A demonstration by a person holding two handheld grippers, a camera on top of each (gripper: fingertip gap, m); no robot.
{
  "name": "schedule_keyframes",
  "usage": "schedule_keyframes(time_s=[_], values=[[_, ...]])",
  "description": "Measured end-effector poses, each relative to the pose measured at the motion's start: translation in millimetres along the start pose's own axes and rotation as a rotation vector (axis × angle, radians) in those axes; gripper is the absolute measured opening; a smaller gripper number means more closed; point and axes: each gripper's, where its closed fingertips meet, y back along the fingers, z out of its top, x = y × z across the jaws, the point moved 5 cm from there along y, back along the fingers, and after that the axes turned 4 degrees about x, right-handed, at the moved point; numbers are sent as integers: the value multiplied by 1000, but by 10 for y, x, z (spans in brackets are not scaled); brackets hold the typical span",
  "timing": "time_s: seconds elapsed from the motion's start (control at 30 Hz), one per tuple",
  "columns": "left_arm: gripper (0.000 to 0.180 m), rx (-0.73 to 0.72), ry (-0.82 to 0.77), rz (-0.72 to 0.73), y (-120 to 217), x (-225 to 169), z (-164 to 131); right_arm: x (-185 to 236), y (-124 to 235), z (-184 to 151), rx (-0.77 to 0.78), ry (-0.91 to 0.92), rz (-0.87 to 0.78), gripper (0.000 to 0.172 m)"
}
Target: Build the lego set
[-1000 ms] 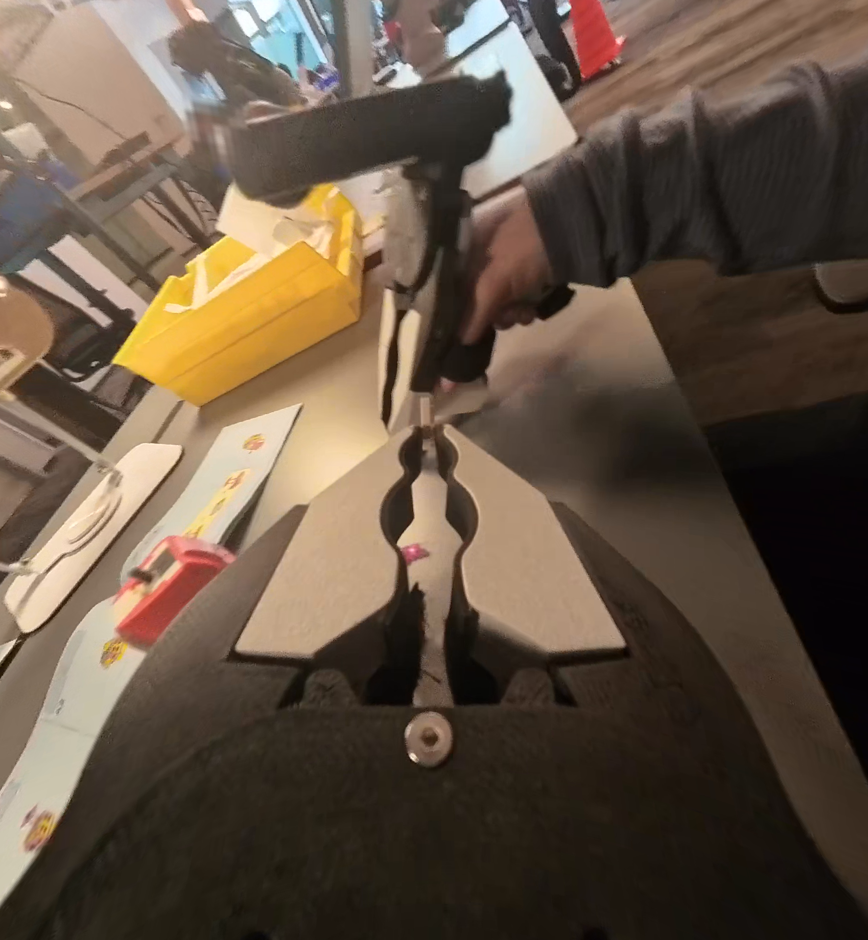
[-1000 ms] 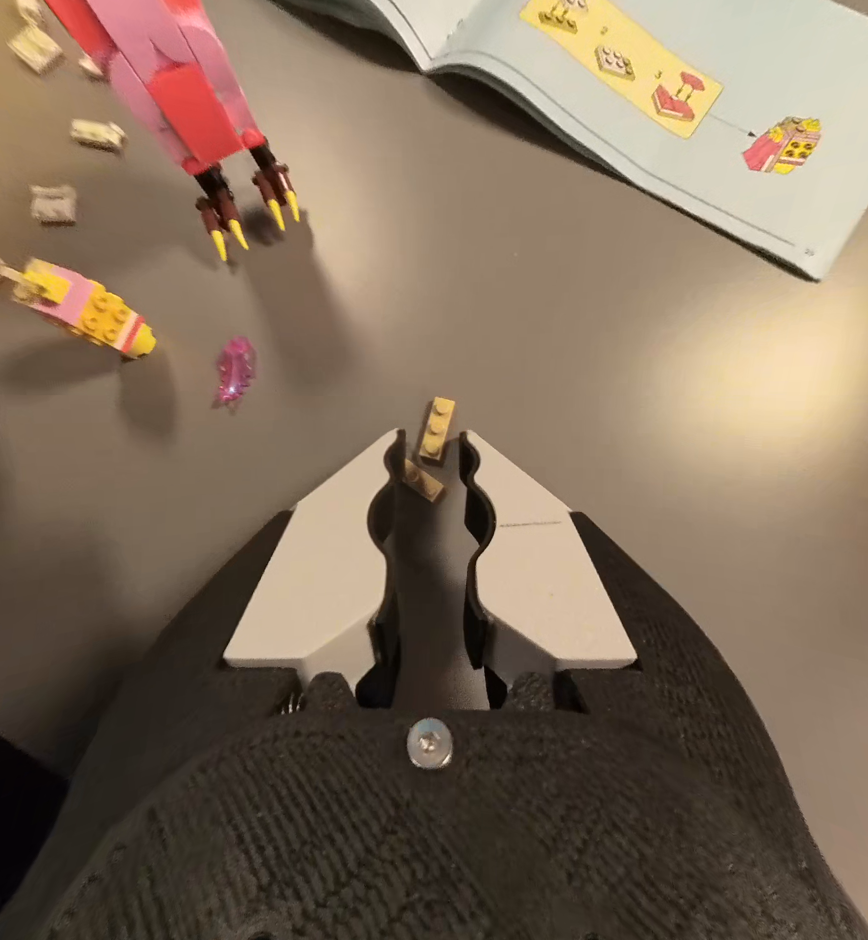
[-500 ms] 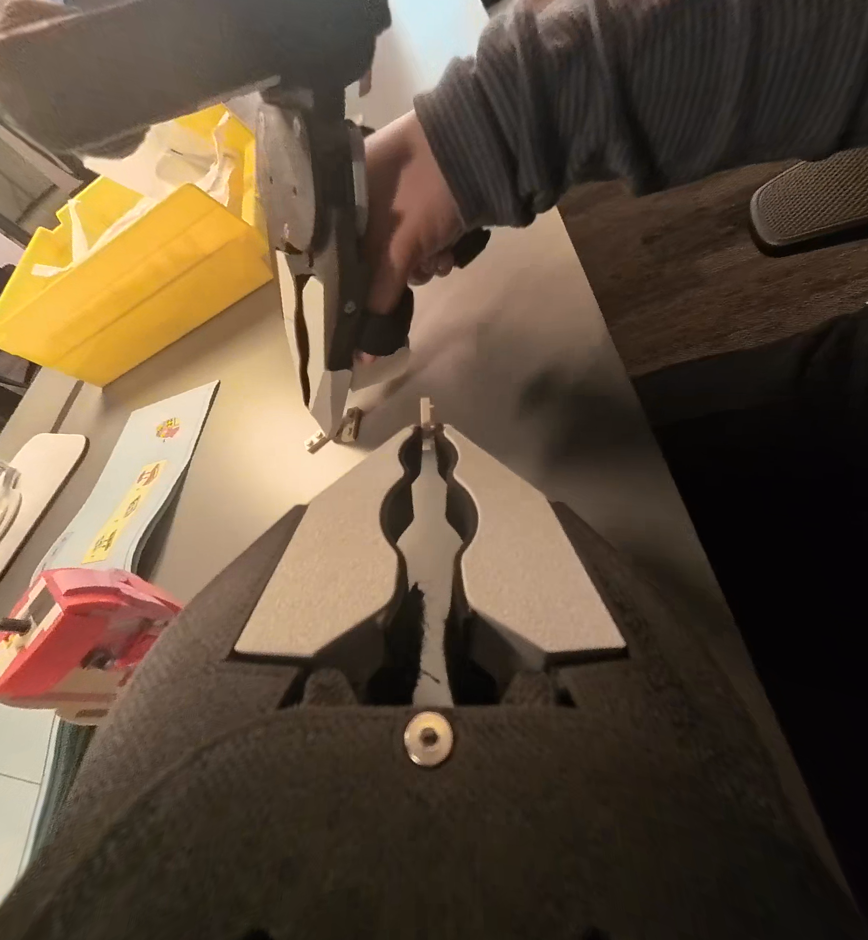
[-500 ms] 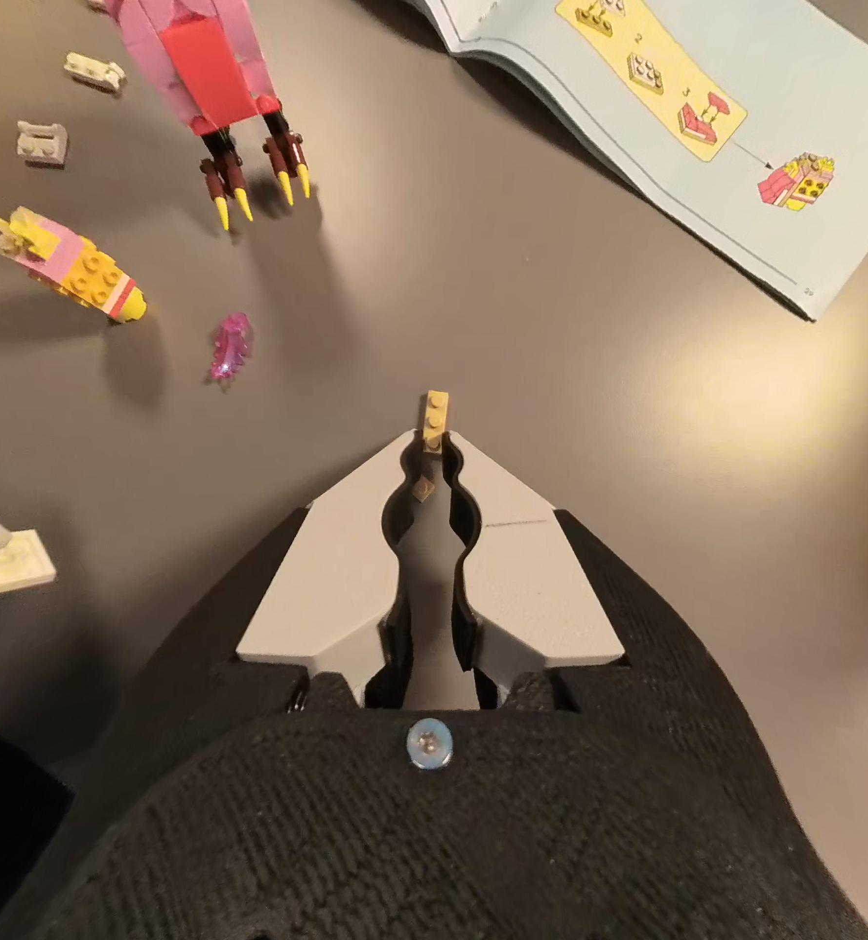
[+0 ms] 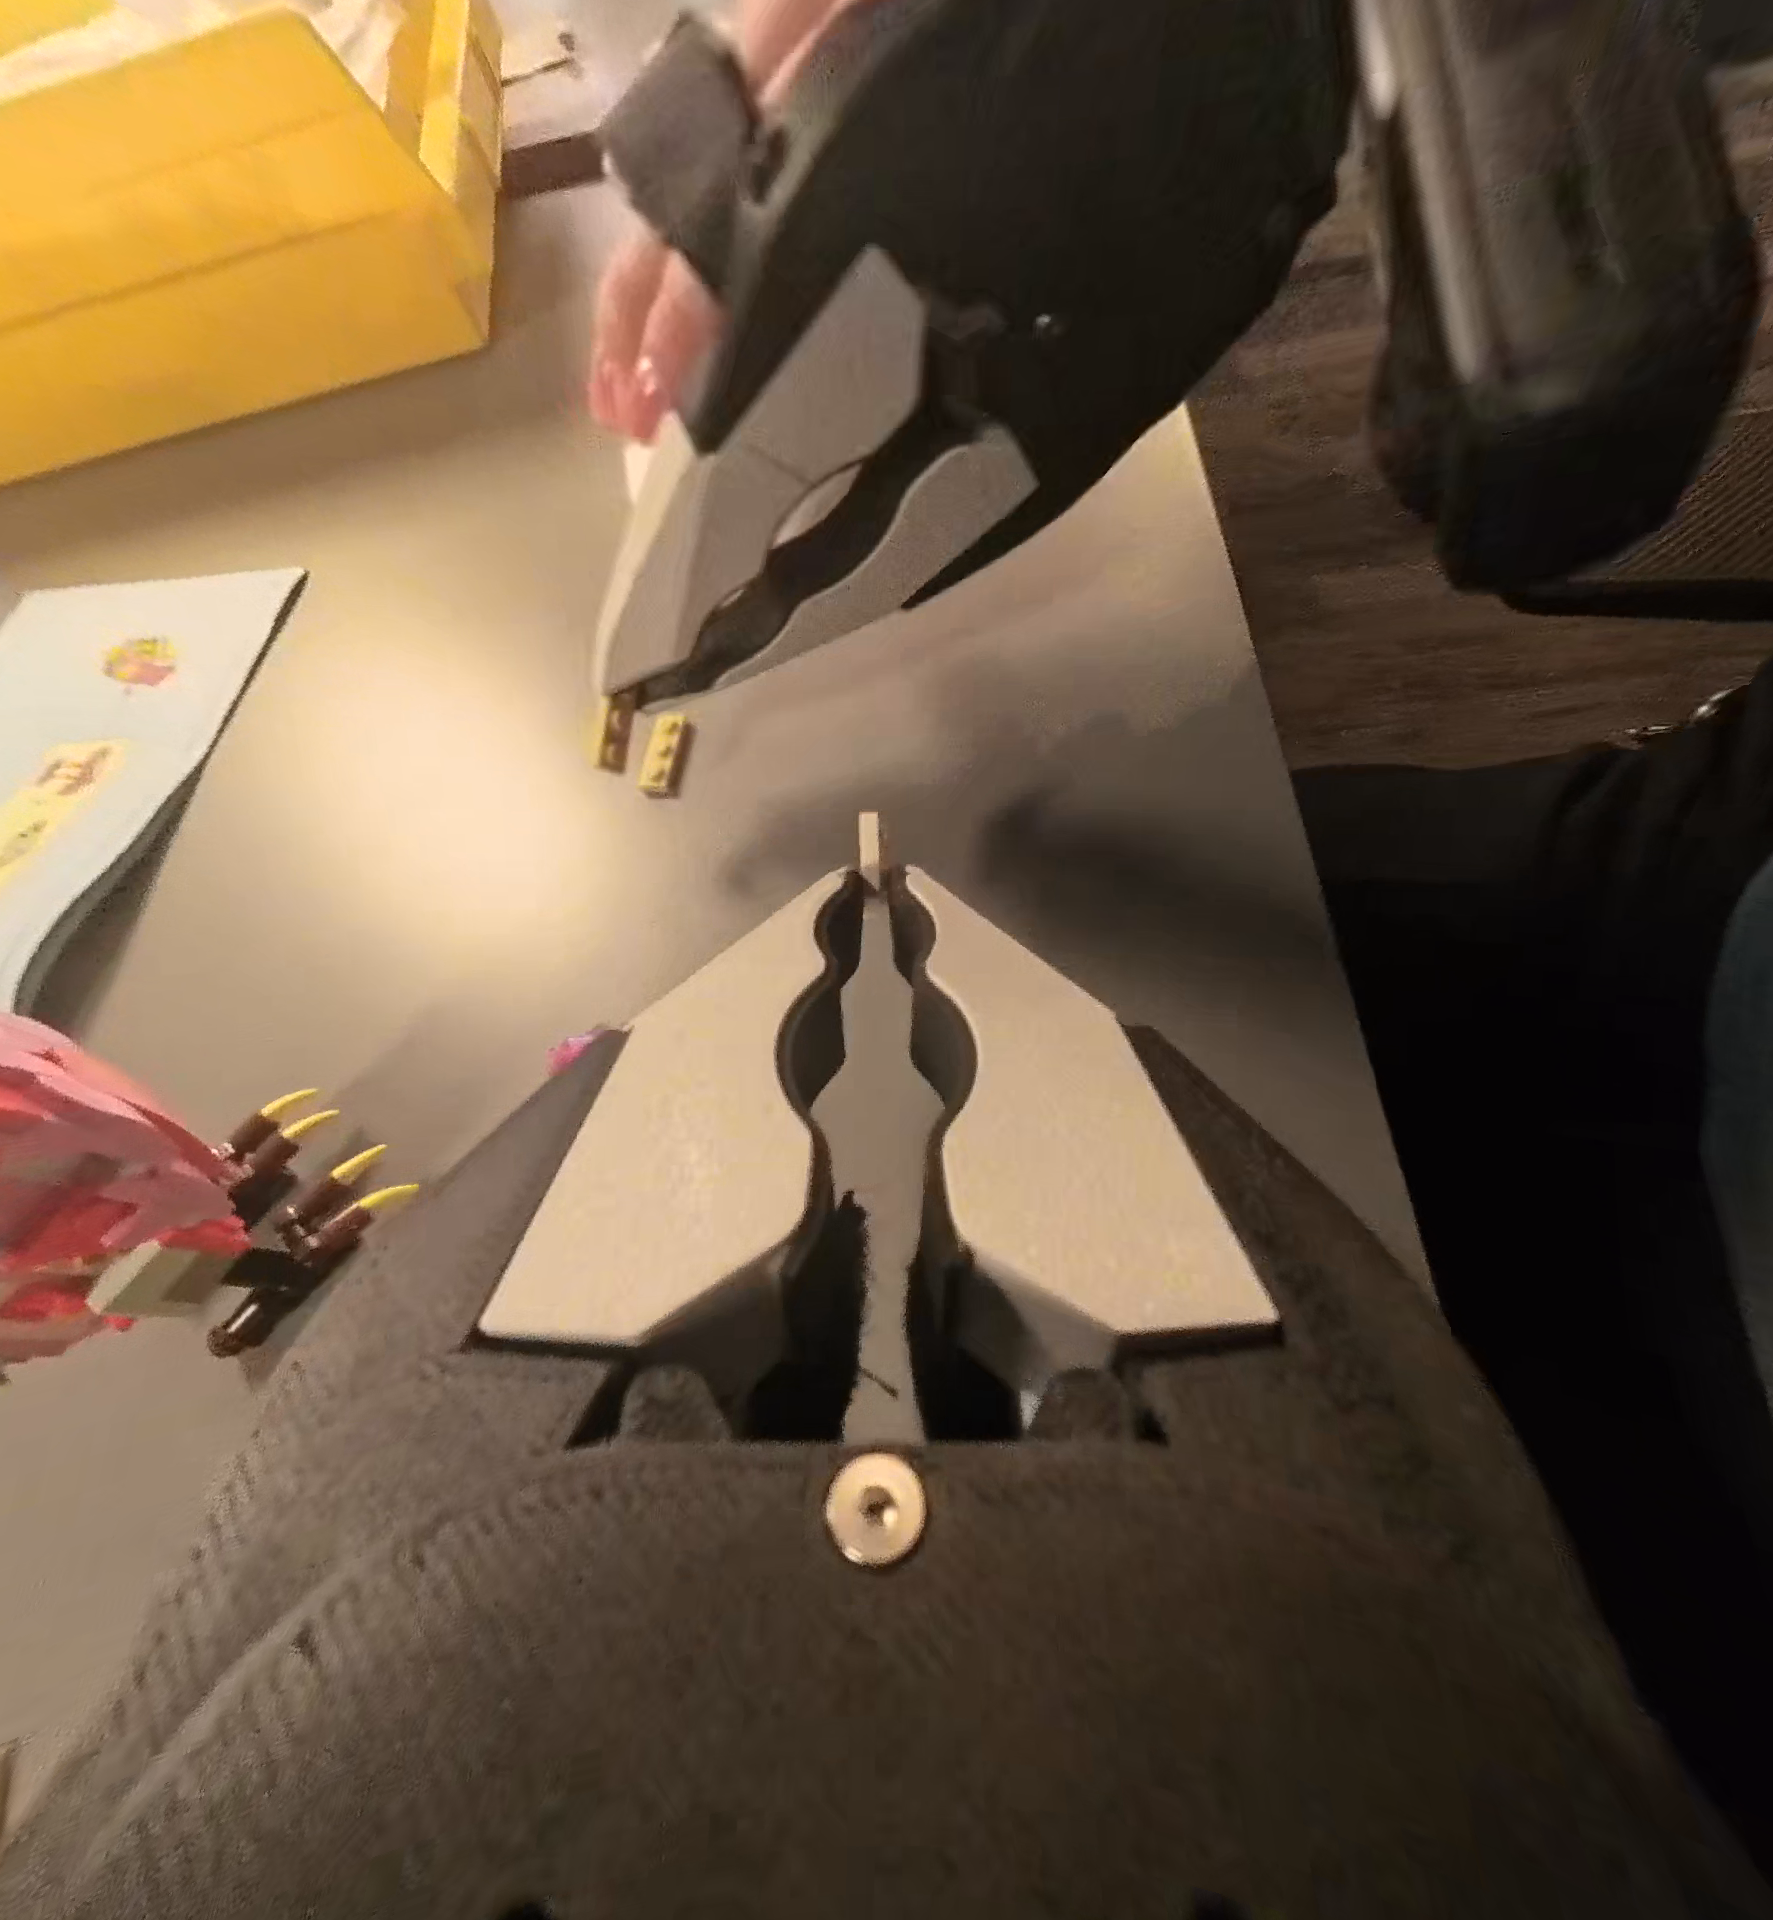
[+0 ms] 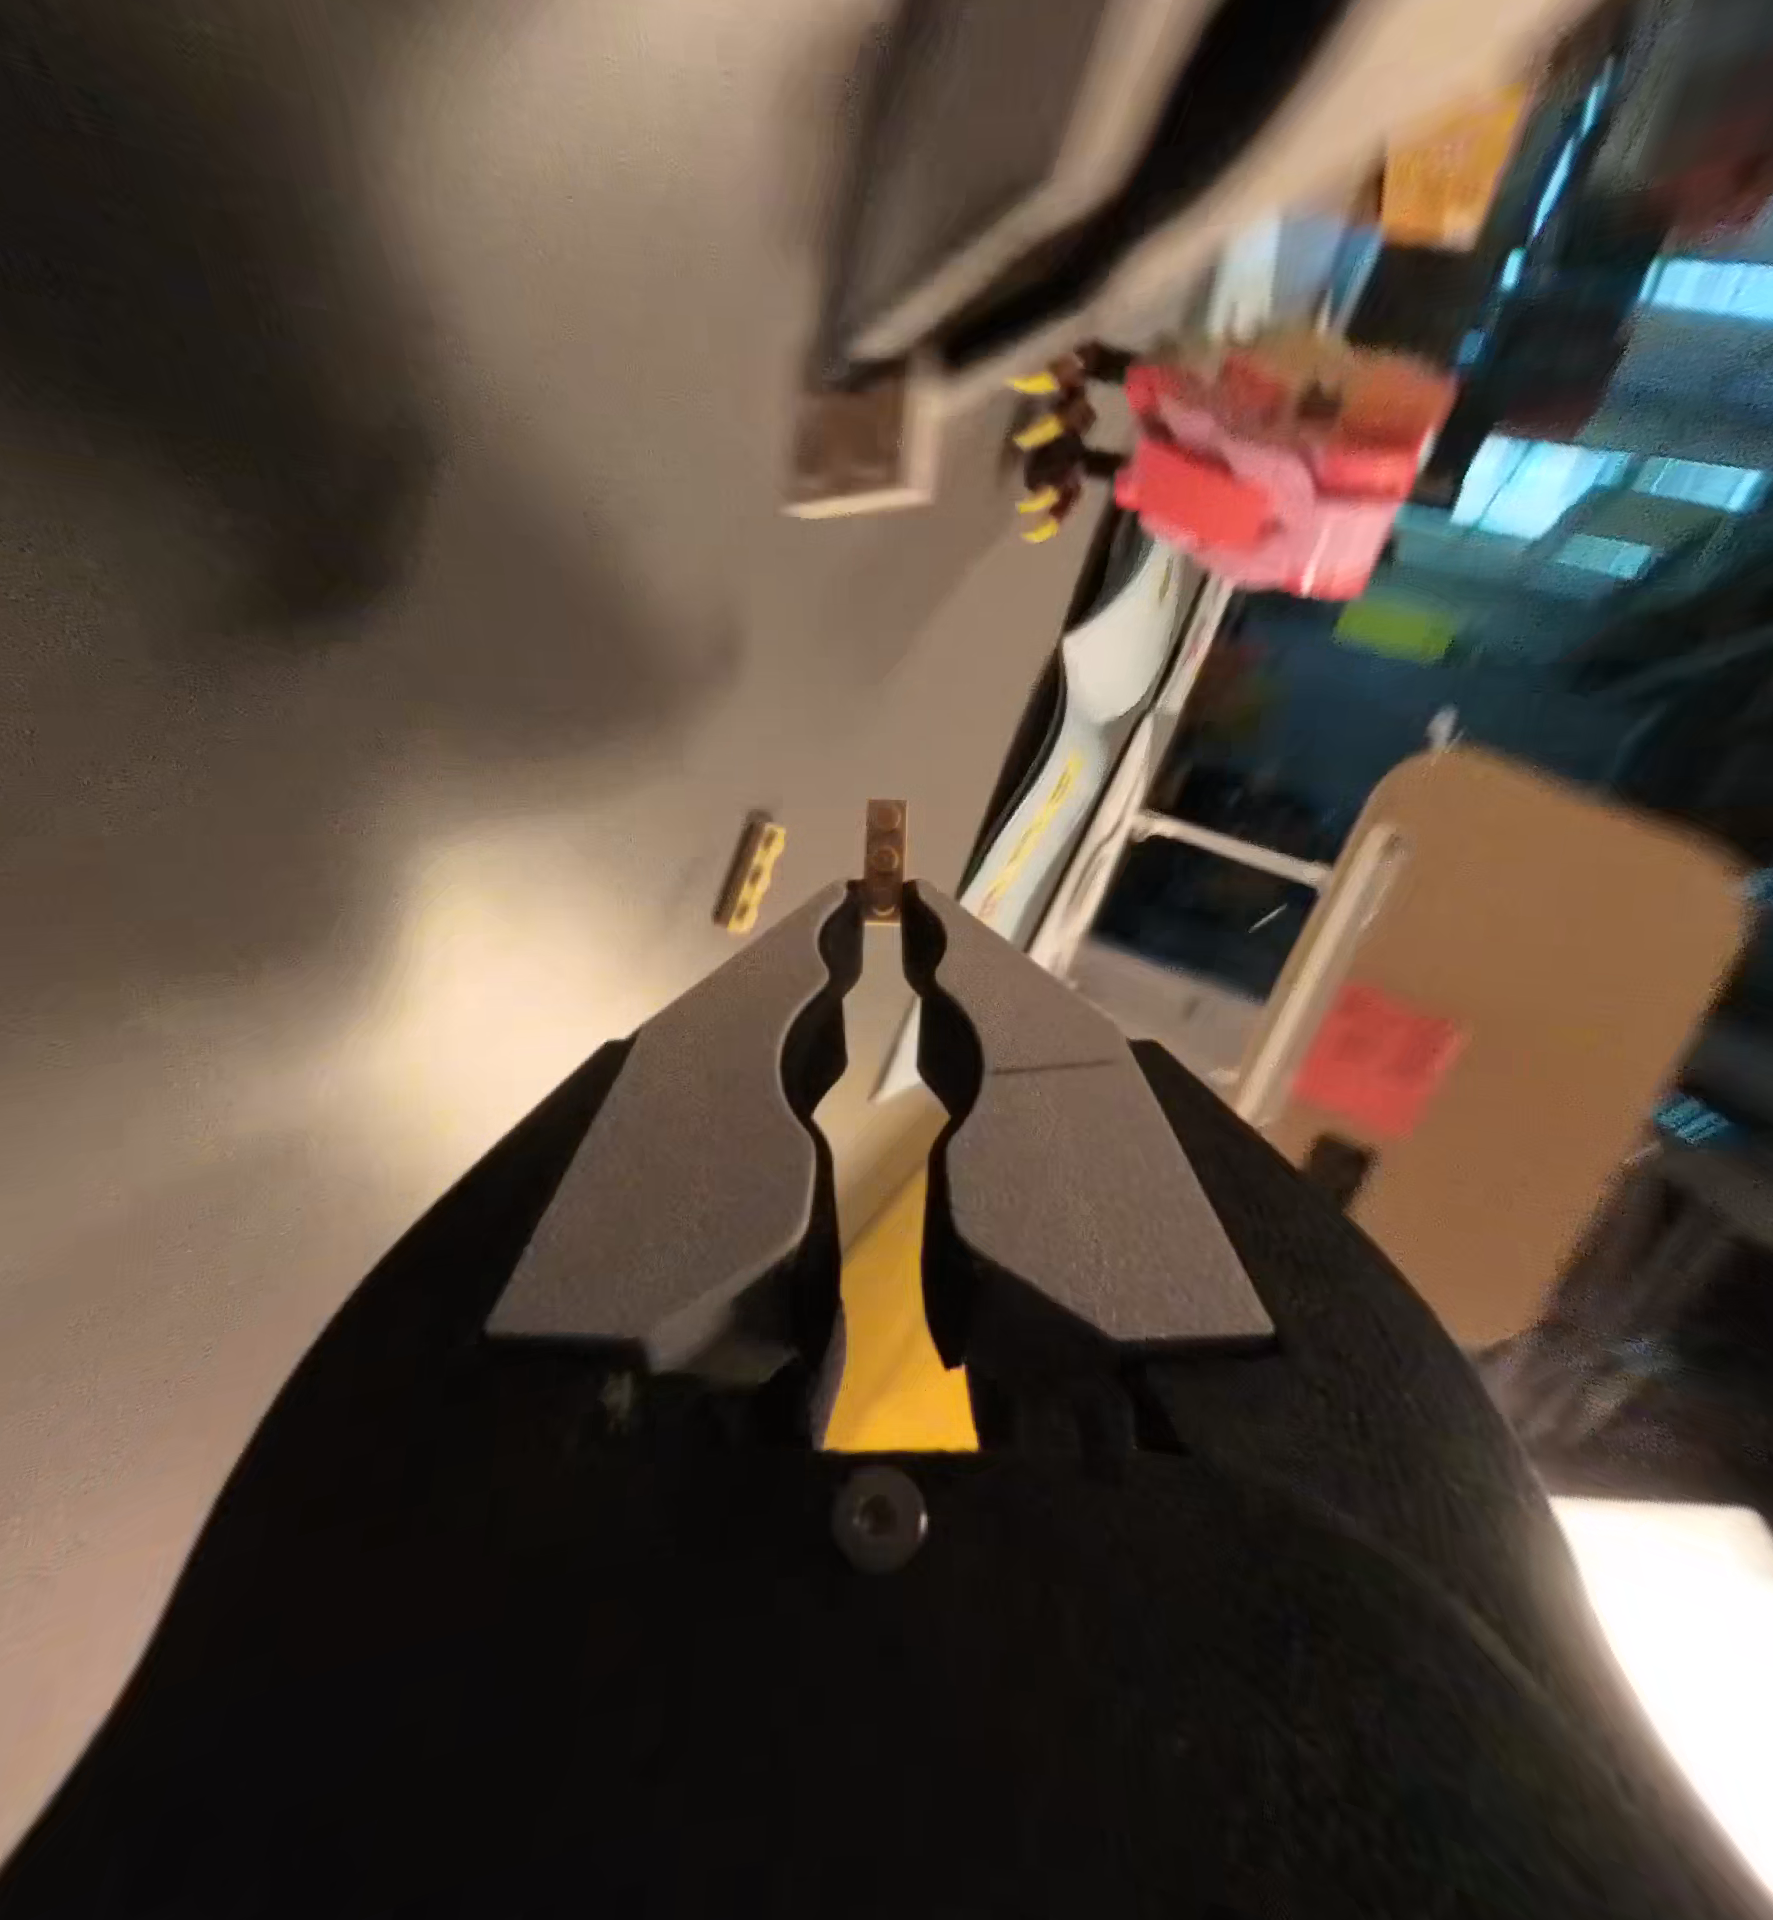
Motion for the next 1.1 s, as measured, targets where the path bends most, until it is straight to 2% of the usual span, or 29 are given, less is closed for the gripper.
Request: schedule_keyframes(time_s=[0.07, 0.17, 0.3, 0.4, 0.47, 0.53, 0.6, 0.7, 0.77, 1.0, 1.07, 1.1], values=[[4, 7, 22, -24, -6, -6, -5, 47, 74, 29, -30, 192, -13, 5], [3, 26, 34, -37, -28, -7, -27, 121, 147, 47, -85, 343, 16, 5], [3, 54, 24, -45, -61, -23, -56, 179, 221, 117, -157, 444, 31, 5], [4, 69, 16, -51, -81, -37, -71, 225, 245, 120, -186, 439, 79, 10], [3, 80, 13, -54, -92, -41, -83, 246, 276, 107, -210, 353, 155, 21], [3, 89, 12, -57, -103, -43, -94, 222, 311, 92, -236, 184, 239, 29], [3, 96, 11, -60, -111, -46, -100, 179, 335, 77, -269, -87, 357, 29], [4, 103, 3, -62, -120, -53, -105, 174, 332, 48, -318, -585, 627, 29], [4, 109, -3, -62, -128, -58, -110, 203, 319, 18, -359, -782, 732, 28], [4, 126, -24, -58, -147, -63, -129, 308, 202, -53, -421, -914, 767, 24], [4, 135, -49, -44, -153, -57, -143, 319, 174, -48, -424, -926, 787, 17], [4, 140, -65, -35, -159, -55, -149, 318, 165, -46, -421, -929, 795, 9]])
